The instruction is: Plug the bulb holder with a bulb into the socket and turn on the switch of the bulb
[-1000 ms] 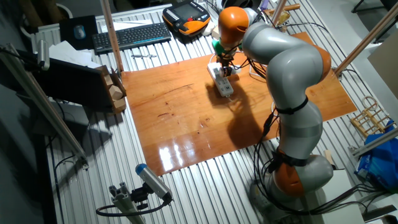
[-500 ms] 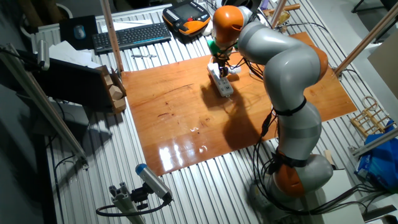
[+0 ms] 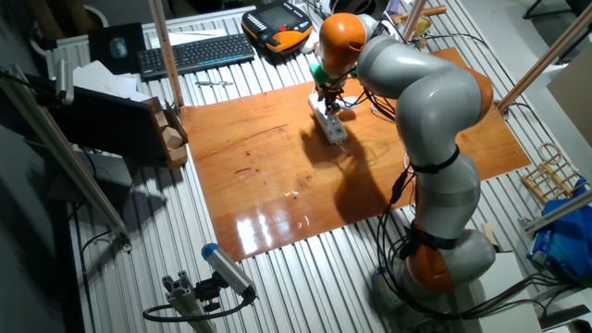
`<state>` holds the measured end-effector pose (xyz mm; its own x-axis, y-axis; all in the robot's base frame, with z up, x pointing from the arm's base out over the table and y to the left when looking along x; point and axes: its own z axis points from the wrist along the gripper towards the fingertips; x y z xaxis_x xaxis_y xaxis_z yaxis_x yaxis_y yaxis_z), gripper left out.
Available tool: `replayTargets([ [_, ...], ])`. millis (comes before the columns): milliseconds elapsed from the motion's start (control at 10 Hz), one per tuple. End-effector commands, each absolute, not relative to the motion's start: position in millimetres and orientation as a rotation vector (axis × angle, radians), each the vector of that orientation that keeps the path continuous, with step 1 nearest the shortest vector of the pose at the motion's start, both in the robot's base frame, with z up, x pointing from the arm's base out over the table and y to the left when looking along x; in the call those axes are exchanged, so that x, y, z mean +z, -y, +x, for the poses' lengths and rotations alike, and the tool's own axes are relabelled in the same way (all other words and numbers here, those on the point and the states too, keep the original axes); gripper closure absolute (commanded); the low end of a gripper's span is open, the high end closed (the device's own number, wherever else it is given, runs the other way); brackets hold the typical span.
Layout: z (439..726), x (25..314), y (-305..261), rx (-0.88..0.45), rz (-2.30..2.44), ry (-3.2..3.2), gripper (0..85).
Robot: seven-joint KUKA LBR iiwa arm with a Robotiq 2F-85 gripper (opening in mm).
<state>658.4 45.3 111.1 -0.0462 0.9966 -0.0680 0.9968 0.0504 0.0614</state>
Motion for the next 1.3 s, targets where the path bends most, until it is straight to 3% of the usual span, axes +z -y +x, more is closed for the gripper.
replayTargets([
  [0,659,110,-45,-0.015,2.109,-2.191,85.0],
  [1200,665,80,-42,0.025,2.091,-2.209,85.0],
])
